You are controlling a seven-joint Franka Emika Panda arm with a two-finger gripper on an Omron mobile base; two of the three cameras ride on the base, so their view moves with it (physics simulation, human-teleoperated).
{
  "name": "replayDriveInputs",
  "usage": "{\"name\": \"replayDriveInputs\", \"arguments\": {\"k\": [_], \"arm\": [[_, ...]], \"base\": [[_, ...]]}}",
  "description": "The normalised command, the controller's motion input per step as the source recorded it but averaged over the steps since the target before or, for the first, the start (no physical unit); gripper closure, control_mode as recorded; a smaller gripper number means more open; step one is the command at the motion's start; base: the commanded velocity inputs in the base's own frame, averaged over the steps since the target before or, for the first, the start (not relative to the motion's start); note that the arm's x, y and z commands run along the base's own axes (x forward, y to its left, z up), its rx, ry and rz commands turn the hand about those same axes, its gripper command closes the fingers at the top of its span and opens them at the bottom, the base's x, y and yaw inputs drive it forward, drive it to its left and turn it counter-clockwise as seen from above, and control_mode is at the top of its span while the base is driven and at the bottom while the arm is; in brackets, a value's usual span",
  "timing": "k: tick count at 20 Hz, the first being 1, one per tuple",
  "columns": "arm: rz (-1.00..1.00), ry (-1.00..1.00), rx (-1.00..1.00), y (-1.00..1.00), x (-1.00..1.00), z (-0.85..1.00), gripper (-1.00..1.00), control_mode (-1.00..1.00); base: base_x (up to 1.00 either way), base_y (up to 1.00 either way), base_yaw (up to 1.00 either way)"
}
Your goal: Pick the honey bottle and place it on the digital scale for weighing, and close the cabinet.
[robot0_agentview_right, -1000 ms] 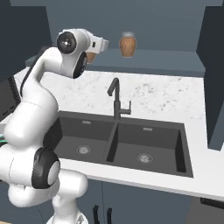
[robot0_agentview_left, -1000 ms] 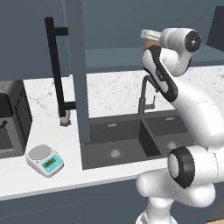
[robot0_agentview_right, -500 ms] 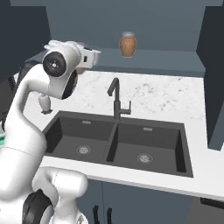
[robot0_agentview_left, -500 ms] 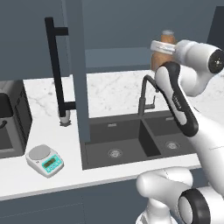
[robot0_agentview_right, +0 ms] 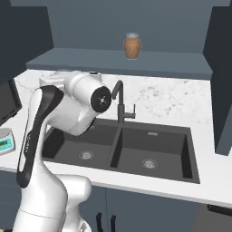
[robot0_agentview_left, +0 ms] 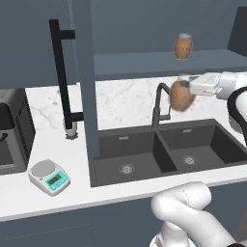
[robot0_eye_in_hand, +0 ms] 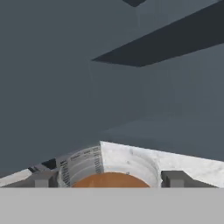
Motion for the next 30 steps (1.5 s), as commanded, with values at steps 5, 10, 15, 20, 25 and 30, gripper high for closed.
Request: {"name": "replayDriveInputs", "arguments": {"k": [5, 10, 15, 20, 25, 30], "arm": [[0.41, -0.22, 0.01, 0.9, -0.12, -0.91, 1.0, -1.0], [0.23, 0.02, -0.02, 0.95, 0.04, -0.47, 1.0, -1.0], [0.25, 0.19, -0.03, 0.55, 0.14, -0.18, 1.0, -1.0], [0.3, 0.09, 0.0, 0.55, 0.31, -0.33, 1.0, -1.0], [0.27, -0.05, 0.0, 0.82, 0.16, -0.41, 1.0, -1.0], [0.21, -0.04, 0.0, 0.77, 0.27, -0.32, 1.0, -1.0]], "base": [[0.0, 0.0, 0.0], [0.0, 0.0, 0.0], [0.0, 0.0, 0.0], [0.0, 0.0, 0.0], [0.0, 0.0, 0.0], [0.0, 0.0, 0.0]]}}
